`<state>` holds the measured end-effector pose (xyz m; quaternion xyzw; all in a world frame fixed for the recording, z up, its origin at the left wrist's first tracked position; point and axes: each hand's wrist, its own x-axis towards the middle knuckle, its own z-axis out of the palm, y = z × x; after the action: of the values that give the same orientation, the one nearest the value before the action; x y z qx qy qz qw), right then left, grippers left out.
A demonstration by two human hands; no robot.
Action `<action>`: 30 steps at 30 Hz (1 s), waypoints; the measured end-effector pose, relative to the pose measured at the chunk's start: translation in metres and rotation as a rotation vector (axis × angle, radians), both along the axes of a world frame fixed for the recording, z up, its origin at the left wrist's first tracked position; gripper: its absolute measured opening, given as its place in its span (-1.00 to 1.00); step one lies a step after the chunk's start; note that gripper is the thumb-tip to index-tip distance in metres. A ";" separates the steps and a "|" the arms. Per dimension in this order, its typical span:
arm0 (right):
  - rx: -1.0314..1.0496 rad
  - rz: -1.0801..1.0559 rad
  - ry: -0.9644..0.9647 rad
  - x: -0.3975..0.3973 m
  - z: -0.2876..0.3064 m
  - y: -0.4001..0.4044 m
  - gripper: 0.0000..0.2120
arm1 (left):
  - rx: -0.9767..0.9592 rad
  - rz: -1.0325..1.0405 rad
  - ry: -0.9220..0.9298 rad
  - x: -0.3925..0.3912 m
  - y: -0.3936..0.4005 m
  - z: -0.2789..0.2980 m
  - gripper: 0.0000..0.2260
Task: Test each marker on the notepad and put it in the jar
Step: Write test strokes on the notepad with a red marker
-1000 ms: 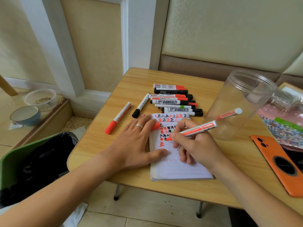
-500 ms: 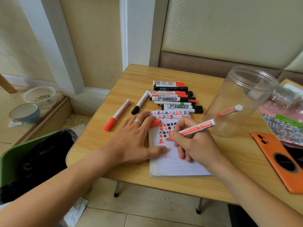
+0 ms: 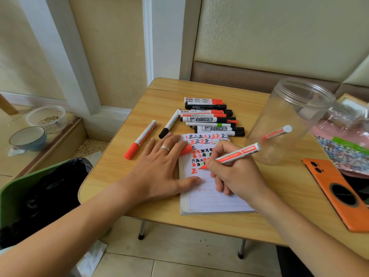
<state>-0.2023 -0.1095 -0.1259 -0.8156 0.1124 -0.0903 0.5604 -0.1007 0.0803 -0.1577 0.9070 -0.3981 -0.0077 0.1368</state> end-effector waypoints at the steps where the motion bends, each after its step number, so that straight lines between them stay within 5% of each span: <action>1: 0.002 0.004 -0.002 0.000 0.000 0.000 -0.84 | 0.002 0.001 0.000 0.000 0.000 0.000 -0.08; 30: 0.003 0.047 -0.018 0.000 -0.003 -0.001 -0.84 | 0.016 -0.003 0.006 0.002 0.000 -0.001 -0.06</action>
<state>-0.2022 -0.1108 -0.1293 -0.8163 0.0886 -0.0842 0.5645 -0.0989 0.0803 -0.1582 0.9075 -0.3990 -0.0138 0.1308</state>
